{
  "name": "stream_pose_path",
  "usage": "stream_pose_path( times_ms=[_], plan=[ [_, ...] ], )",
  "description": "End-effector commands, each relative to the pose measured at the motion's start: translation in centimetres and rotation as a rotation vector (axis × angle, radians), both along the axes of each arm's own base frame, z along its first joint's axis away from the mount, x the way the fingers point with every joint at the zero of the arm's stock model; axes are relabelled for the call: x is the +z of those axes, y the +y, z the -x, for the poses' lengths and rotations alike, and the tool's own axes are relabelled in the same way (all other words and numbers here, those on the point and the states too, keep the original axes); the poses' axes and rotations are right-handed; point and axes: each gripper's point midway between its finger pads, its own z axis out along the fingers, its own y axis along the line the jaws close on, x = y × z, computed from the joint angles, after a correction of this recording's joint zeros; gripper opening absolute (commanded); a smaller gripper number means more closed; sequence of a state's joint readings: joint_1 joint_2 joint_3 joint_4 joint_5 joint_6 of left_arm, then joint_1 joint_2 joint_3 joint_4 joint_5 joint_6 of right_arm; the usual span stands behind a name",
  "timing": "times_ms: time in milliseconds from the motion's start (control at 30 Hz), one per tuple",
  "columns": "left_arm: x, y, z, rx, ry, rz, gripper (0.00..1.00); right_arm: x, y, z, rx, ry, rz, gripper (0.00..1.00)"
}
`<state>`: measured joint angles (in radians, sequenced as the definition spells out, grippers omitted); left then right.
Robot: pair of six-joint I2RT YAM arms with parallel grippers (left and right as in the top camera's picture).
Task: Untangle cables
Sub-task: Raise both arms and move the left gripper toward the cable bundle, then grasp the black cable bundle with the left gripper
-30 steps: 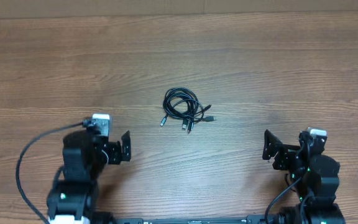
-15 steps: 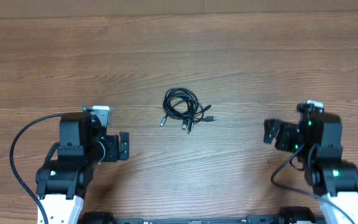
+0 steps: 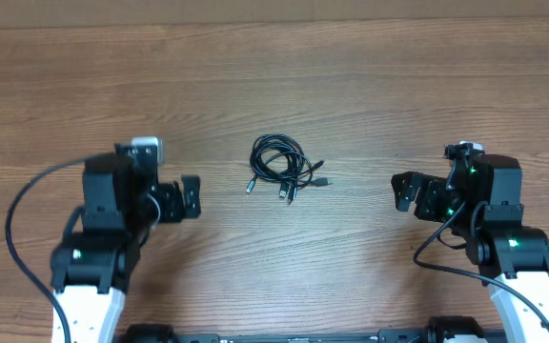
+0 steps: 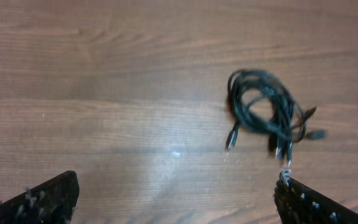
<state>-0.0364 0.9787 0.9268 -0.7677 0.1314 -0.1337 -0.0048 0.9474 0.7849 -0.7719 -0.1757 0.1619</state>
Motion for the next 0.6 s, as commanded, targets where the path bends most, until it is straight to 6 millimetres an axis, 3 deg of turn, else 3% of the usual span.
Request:
stream_pose_path(
  times_ms=[0, 133, 267, 567],
  plan=[
    [1.9, 0.0, -2.2, 0.016, 0.000, 0.027, 0.97, 2.3, 0.2, -0.9, 0.002, -0.062, -0.004, 1.00],
    [1.2, -0.4, -4.5, 0.013, 0.074, 0.031, 0.90, 2.5, 0.2, -0.9, 0.002, -0.065, -0.004, 1.00],
    [-0.6, -2.7, -6.7, -0.047, 0.123, 0.022, 0.90, 2.4, 0.2, -0.9, 0.002, -0.062, -0.004, 1.00],
    [-7.7, -8.1, -10.0, -0.157, 0.202, -0.086, 0.89, 2.3, 0.2, -0.7, 0.002, -0.054, -0.005, 1.00]
  ],
)
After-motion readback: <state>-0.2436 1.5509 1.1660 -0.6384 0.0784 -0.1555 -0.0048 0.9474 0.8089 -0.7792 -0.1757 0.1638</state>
